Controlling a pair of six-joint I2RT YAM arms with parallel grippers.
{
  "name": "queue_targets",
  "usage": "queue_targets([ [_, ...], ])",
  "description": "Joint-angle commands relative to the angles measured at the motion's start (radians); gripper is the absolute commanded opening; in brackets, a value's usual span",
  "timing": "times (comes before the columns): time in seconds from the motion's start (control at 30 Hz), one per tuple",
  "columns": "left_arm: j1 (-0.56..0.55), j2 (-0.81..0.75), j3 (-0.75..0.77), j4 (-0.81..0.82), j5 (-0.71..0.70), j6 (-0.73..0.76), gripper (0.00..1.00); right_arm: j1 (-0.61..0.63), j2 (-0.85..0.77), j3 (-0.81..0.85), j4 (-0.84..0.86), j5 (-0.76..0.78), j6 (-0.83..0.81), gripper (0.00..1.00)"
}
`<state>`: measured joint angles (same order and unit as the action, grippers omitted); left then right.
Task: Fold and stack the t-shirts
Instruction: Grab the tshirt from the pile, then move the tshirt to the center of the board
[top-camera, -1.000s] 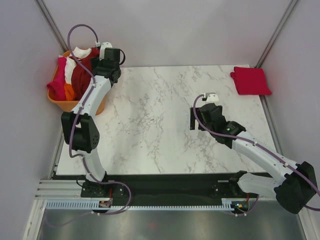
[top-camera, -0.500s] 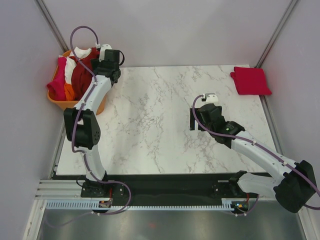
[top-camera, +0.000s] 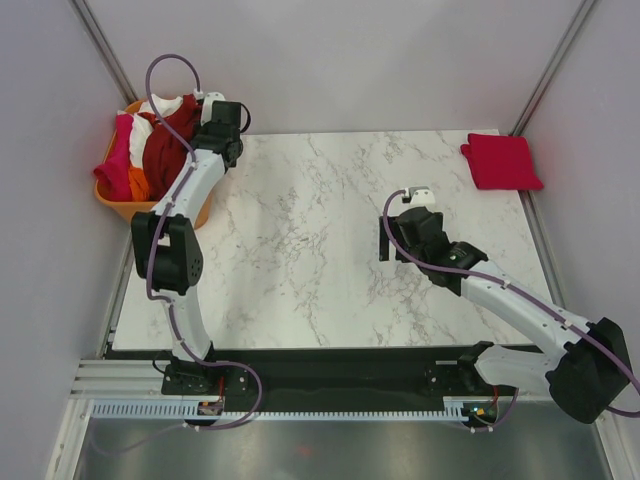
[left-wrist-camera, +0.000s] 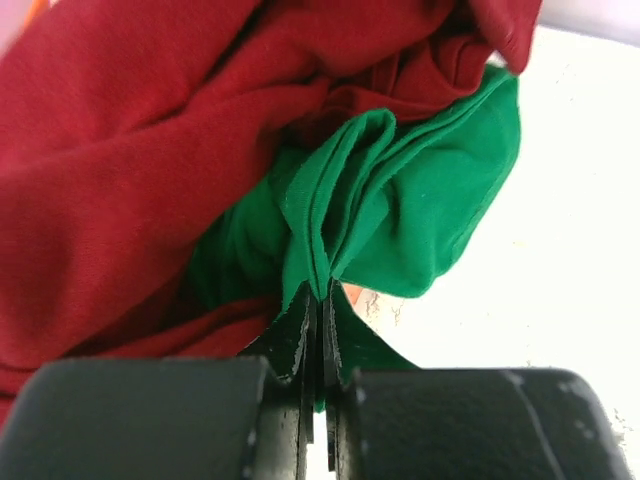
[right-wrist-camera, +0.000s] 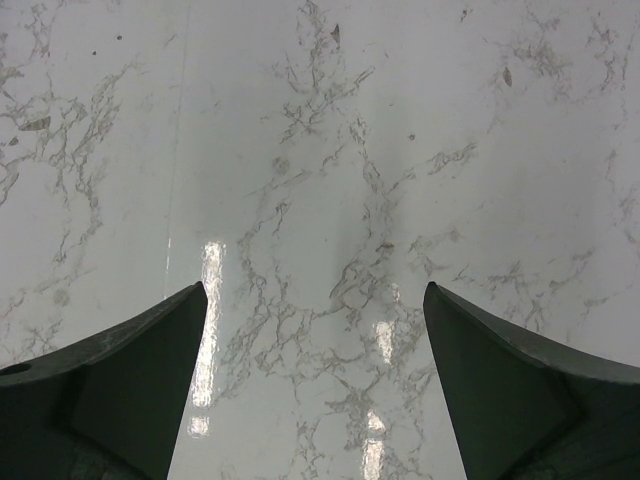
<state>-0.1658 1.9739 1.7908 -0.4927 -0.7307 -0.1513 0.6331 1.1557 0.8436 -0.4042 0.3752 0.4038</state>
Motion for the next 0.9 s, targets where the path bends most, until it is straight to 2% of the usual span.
queue_targets([
  [0.0, -0.023, -0.099, 0.106, -0.001, -0.024, 0.038, 0.02, 0.004, 0.012, 0.002, 0.021, 0.018, -0.006, 0.98],
  [0.13, -0.038, -0.121, 0.289, -0.056, -0.012, 0.071, 0.02, 0.004, 0.022, 0.012, 0.021, 0.007, -0.006, 0.98],
  [0.2, -0.04, -0.072, 0.497, -0.072, -0.019, 0.138, 0.02, 0.002, 0.032, 0.022, 0.021, -0.012, -0.003, 0.98],
  [0.23, -0.038, -0.049, 0.653, -0.072, -0.029, 0.169, 0.02, 0.004, 0.033, 0.025, 0.019, -0.016, -0.002, 0.98],
  [0.33, -0.015, -0.043, 0.797, -0.044, -0.033, 0.208, 0.02, 0.004, 0.036, 0.032, 0.012, -0.039, 0.003, 0.98],
  [0.47, -0.014, -0.124, 0.791, 0.101, -0.01, 0.23, 0.02, 0.004, 0.024, 0.035, -0.012, -0.047, 0.001, 0.98],
  [0.57, -0.003, -0.211, 0.772, 0.144, 0.124, 0.101, 0.02, 0.004, 0.01, 0.034, -0.024, -0.036, -0.002, 0.98],
  [0.6, -0.005, -0.222, 0.779, 0.154, 0.224, 0.076, 0.02, 0.004, 0.006, 0.034, -0.027, -0.03, -0.002, 0.98],
  [0.77, -0.009, -0.271, 0.858, 0.221, 0.457, -0.101, 0.02, 0.004, -0.019, 0.046, -0.028, -0.019, 0.033, 0.98],
  [0.8, -0.011, -0.279, 0.858, 0.268, 0.543, -0.128, 0.02, 0.004, -0.022, 0.048, -0.03, -0.019, 0.036, 0.98],
  [0.87, -0.011, -0.299, 0.852, 0.354, 0.626, -0.181, 0.02, 0.002, -0.039, 0.048, -0.03, -0.018, 0.046, 0.98],
])
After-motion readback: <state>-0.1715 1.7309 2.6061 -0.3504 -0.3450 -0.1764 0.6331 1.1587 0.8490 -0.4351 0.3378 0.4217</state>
